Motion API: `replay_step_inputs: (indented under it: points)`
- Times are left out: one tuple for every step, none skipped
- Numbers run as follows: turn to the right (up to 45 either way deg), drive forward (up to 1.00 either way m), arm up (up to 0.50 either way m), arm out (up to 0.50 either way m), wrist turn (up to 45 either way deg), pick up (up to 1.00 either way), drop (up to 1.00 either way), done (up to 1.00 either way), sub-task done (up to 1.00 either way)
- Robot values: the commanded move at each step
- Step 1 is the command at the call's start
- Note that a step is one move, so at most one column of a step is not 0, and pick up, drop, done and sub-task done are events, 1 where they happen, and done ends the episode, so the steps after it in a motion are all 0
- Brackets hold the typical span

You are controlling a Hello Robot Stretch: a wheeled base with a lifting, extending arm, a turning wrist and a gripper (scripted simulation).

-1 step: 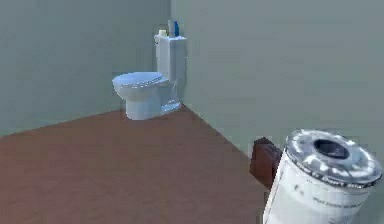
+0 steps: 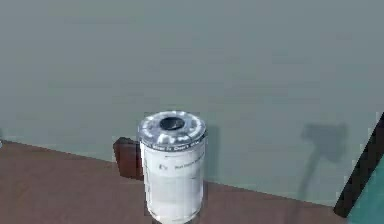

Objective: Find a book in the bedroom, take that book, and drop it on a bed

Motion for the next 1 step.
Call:
replay_step_inputs:
  points:
    - [45.0, 0.00, 0.00, 0.00, 0.0, 0.00, 0.00, 0.00, 0.00]
